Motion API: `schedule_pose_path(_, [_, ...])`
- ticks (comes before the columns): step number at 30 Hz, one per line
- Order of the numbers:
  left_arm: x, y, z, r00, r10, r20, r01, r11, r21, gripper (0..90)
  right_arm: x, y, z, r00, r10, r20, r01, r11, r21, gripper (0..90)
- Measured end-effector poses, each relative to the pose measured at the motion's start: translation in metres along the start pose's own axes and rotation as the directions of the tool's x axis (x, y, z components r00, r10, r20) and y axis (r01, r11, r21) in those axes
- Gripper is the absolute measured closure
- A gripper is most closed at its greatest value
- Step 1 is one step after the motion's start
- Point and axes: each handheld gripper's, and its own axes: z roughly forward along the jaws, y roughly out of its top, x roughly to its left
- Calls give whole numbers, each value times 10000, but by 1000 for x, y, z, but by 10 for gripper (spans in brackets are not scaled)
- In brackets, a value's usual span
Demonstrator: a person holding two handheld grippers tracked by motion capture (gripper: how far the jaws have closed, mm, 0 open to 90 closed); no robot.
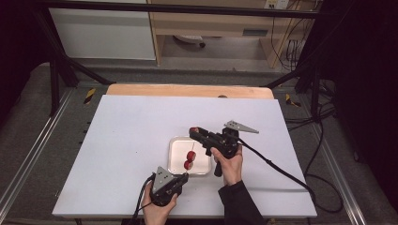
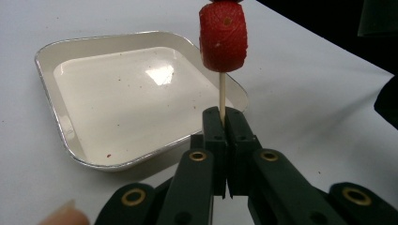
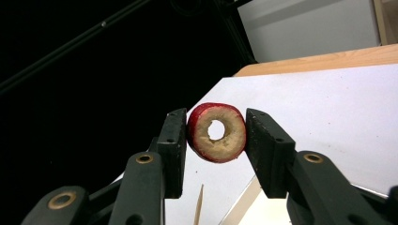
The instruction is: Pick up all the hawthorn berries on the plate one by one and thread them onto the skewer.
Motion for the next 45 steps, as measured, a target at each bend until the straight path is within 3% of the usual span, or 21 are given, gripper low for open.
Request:
schedule_pose_path(13, [0, 2, 4, 9998, -200, -33, 200, 9998, -91, 885, 2, -7, 1, 9998, -28, -202, 19, 9991, -433, 605])
schedule_pose_path(45, [5, 3, 2, 9994, -333, -85, 333, 9994, -26, 885, 1, -14, 4, 9996, -140, -242, 135, 9997, -196, 605])
